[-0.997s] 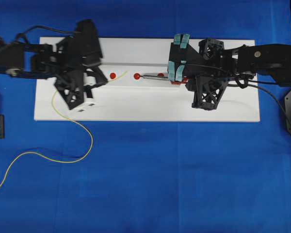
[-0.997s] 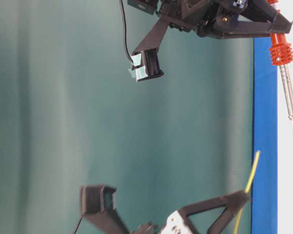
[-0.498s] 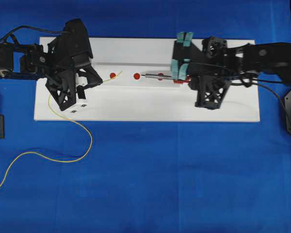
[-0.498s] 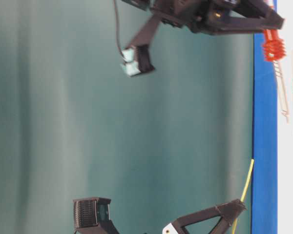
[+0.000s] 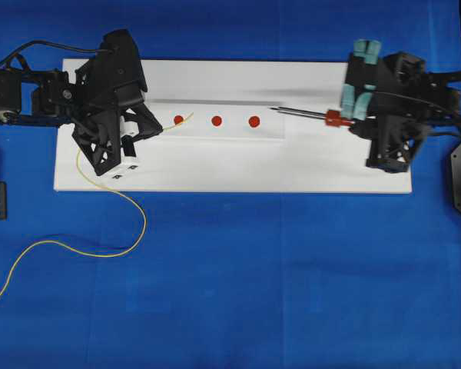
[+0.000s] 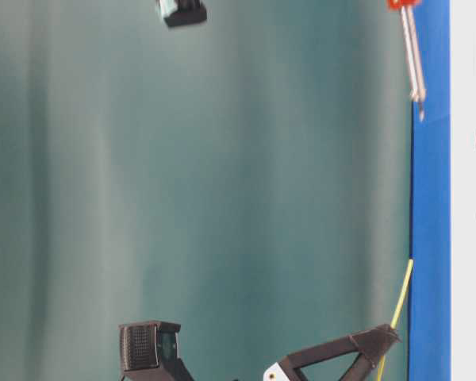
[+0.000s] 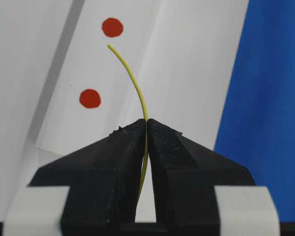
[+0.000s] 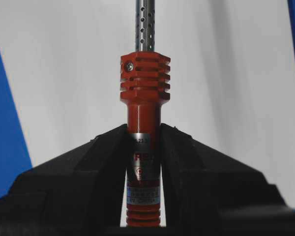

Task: Touch the tip of the soldering iron to the tip of the solder at the mark.
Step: 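Retract right gripper rightward and move solder tip to rightmost dot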

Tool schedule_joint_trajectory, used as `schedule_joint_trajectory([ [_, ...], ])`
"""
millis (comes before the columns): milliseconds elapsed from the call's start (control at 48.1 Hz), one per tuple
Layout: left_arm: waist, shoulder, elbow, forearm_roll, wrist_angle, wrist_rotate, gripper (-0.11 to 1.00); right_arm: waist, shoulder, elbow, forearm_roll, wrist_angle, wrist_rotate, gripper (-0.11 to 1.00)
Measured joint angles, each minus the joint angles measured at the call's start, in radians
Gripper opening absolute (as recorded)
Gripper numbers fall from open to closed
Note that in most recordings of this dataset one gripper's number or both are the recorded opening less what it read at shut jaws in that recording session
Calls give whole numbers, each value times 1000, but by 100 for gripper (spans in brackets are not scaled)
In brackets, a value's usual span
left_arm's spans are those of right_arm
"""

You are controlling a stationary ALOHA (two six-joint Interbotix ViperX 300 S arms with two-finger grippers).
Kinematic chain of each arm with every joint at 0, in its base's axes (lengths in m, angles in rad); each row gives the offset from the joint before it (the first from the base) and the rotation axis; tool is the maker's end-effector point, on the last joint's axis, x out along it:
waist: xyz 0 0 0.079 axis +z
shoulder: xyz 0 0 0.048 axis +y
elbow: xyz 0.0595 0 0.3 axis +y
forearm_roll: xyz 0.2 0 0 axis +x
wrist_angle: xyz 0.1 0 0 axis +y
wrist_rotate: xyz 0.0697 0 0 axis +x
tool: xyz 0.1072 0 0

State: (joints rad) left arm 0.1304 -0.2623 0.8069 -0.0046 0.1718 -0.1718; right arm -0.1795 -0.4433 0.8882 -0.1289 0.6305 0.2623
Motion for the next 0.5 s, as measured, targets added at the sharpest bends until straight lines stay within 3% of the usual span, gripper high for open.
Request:
schedule_joint_trajectory([
  [270, -3, 46, -43, 0, 3, 0, 3, 0, -9, 11, 0, 3, 0, 8],
  [498, -3, 127, -137, 0, 8, 0, 3, 0, 6, 11, -3, 2, -2, 8],
])
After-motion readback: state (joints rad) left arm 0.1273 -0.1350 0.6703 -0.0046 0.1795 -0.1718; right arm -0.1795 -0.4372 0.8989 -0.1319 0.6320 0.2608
